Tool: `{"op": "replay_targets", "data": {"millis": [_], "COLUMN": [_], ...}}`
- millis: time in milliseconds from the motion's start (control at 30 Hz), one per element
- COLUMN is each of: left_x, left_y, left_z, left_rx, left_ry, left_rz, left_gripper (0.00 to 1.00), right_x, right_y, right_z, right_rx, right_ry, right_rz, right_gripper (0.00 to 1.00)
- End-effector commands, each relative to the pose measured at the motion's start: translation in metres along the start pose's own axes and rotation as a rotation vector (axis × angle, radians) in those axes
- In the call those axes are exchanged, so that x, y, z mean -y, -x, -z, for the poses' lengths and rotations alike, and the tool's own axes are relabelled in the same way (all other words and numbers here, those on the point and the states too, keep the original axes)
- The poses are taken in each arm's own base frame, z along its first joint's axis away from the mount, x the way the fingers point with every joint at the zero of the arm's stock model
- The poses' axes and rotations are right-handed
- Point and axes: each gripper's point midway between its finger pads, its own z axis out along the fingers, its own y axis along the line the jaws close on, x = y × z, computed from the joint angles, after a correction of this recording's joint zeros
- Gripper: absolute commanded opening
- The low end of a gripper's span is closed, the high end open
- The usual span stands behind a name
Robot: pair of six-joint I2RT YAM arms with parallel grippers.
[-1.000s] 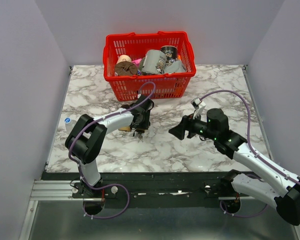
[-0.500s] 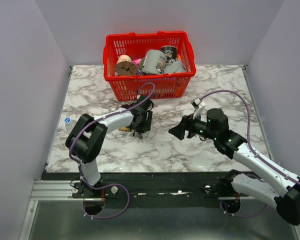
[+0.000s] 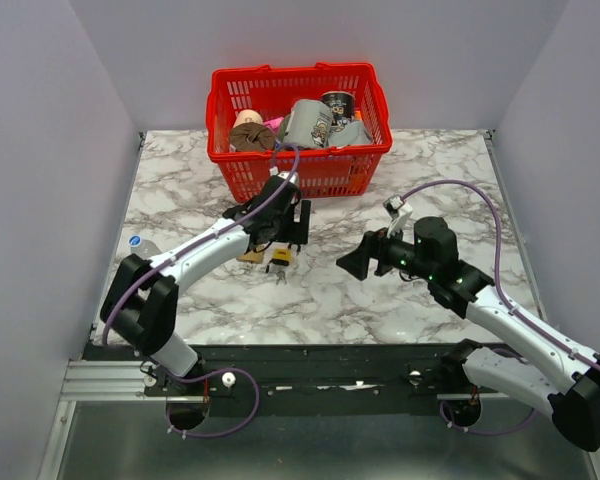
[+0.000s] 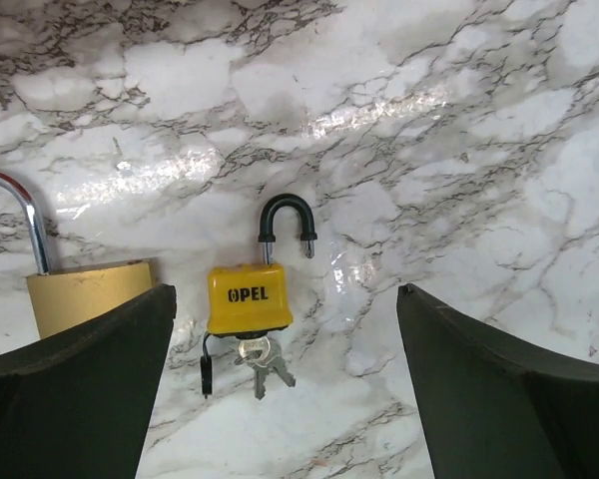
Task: Unlock with the key
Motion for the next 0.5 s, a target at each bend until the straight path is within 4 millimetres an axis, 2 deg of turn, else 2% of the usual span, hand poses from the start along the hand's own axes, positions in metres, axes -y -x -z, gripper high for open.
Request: {"op": "replay_targets", "data": {"millis": [0, 67, 100, 200, 267, 433, 467], "left_x": [0.007, 0.008, 0.005, -0.001, -0.01, -0.033, -0.047], "left_y": [0.015, 0.026, 0.023, 0.035, 0.04, 0.052, 0.057], "left_z": [0.02, 0.032, 0.033, 0.048, 0.058, 0.085, 0.088], "left_rx": [0.132, 0.202, 0.207, 0.272, 0.304, 0.37, 0.385], "left_ry": [-0.073, -0.094, -0.092, -0.102, -0.096, -0.126, -0.111], "left_rz": [-0.016, -0.01, -0.007, 0.021, 0.044, 0.137, 0.175], "left_gripper": [0.99, 0.99, 0.99, 0.99, 0.99, 0.99, 0.99], "right_x": [0.018, 0.023, 0.028, 0.037, 0.044, 0.077, 0.08], "right_y": [0.001, -0.001, -0.002, 0.004, 0.007, 0.015, 0.018], "right_z": [0.0, 0.0, 0.001, 0.0, 0.001, 0.014, 0.018], "right_rx": [0.031, 0.03, 0.029, 0.053, 0.067, 0.121, 0.133], "right_ry": [-0.049, -0.057, -0.066, -0.069, -0.079, -0.165, -0.172], "right_rz": [-0.012, -0.025, -0.036, -0.058, -0.078, -0.12, -0.124], "right_gripper": [0.94, 0.95, 0.95, 0.95, 0.95, 0.95, 0.95]}}
